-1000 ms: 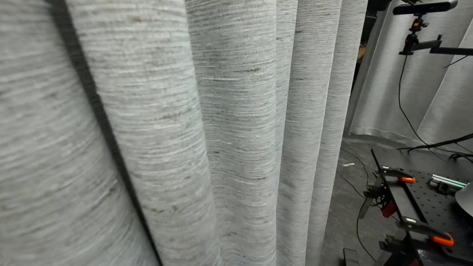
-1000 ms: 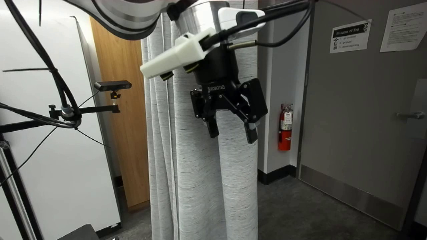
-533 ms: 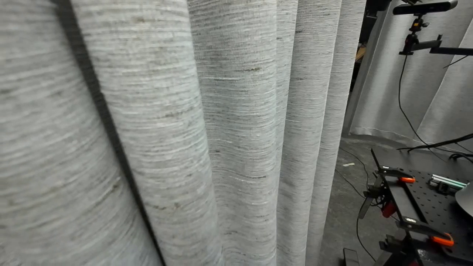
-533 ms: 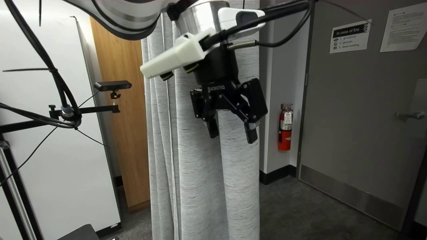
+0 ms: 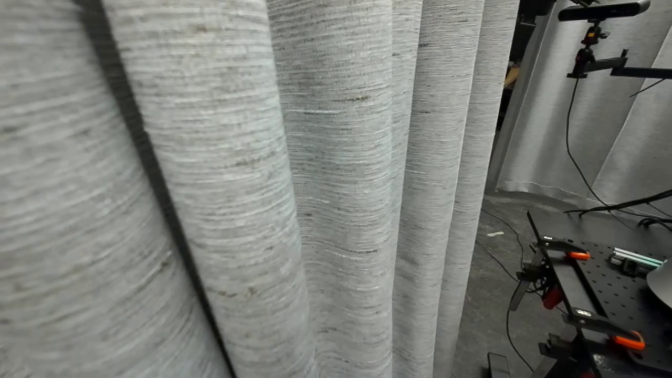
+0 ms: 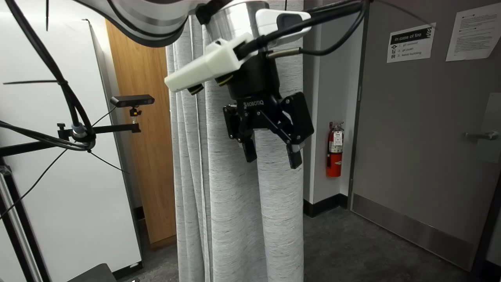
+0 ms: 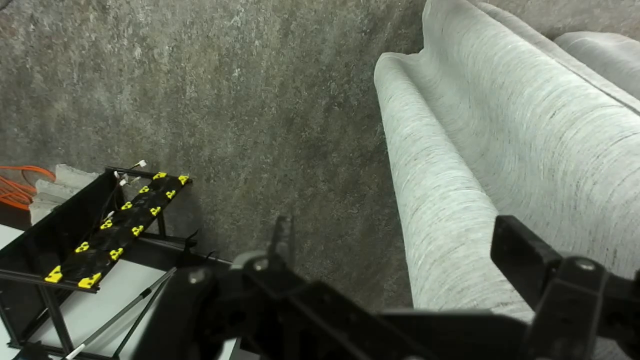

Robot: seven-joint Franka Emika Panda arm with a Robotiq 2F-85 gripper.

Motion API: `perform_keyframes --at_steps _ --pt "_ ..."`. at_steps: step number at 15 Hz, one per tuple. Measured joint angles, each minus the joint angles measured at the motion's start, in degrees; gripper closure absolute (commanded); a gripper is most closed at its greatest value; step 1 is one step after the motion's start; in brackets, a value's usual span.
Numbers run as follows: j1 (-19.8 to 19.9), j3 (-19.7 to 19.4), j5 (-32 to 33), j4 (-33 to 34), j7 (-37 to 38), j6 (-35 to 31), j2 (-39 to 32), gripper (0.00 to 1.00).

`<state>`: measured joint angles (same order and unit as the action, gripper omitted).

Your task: Close the curtain

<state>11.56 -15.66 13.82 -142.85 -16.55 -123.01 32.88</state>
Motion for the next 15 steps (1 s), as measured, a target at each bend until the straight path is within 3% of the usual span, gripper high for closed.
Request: perform_keyframes --at_steps 9,15 --pt "-0.5 0.0 -1.0 0.1 -0.7 -3.0 0.0 0.00" --pt "-2.8 -1.4 -6.9 0.1 -6.3 -6.1 0.0 0.00"
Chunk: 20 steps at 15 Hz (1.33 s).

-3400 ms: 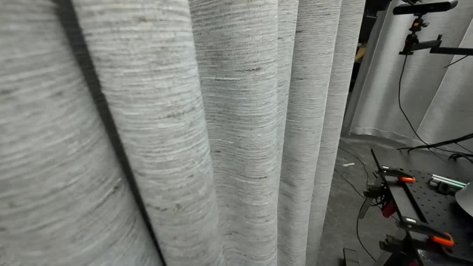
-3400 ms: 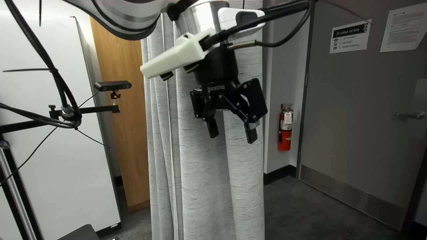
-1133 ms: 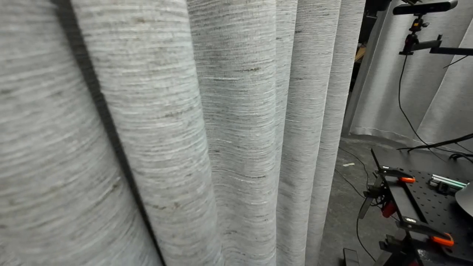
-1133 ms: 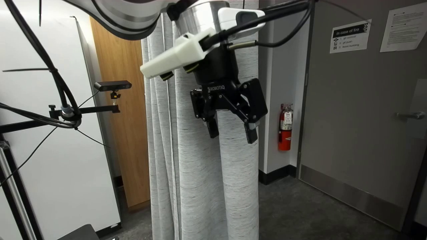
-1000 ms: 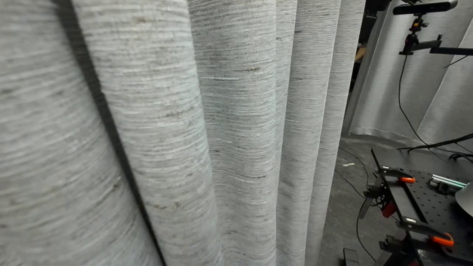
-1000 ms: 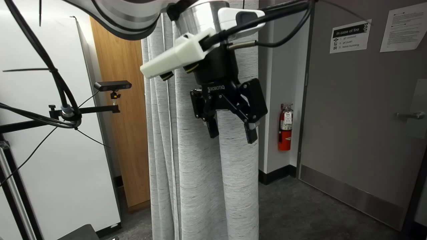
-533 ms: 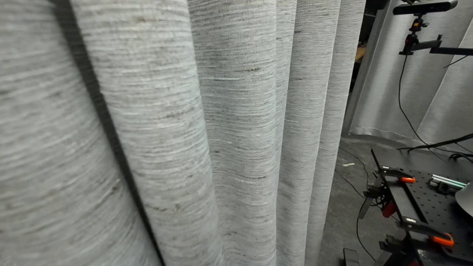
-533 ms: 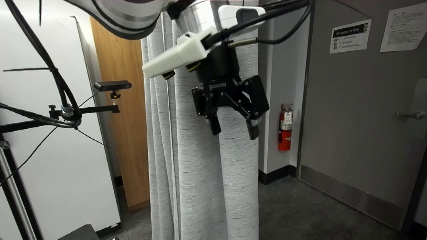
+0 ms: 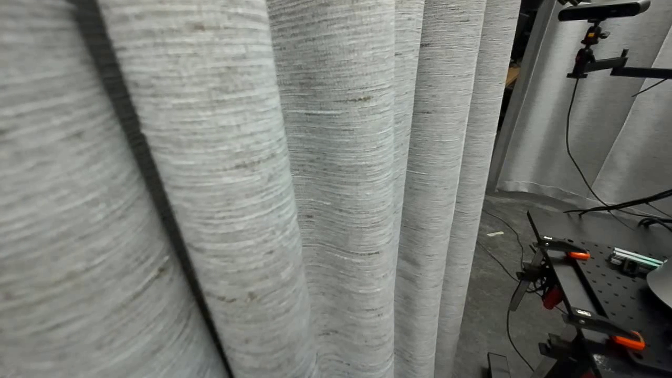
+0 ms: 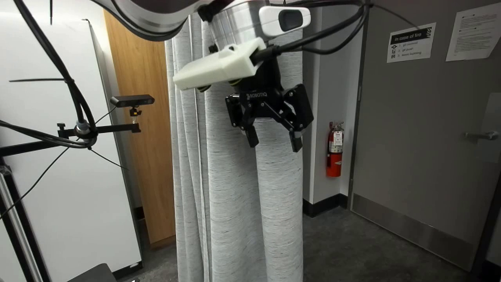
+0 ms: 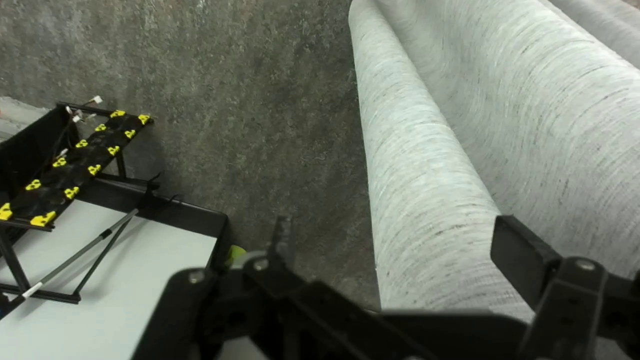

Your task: Close the curtain

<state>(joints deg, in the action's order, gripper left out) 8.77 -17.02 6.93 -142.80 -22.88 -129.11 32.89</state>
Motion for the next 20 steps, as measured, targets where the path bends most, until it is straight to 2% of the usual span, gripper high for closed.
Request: perform_keyframes --at_steps 7,13,17,20 --pt "-5.6 -3.9 -9.6 0.8 -11.0 -3.0 0.5 0.00" --pt "-9.8 -6.5 -17.8 1.1 -22.8 -3.7 3.7 0.00" --pt "-11.7 -7.7 -21.2 0.7 -30.1 -3.3 5.4 0.00" --pt "-13.3 -9.0 -22.9 0.5 -37.2 0.4 5.9 0.00"
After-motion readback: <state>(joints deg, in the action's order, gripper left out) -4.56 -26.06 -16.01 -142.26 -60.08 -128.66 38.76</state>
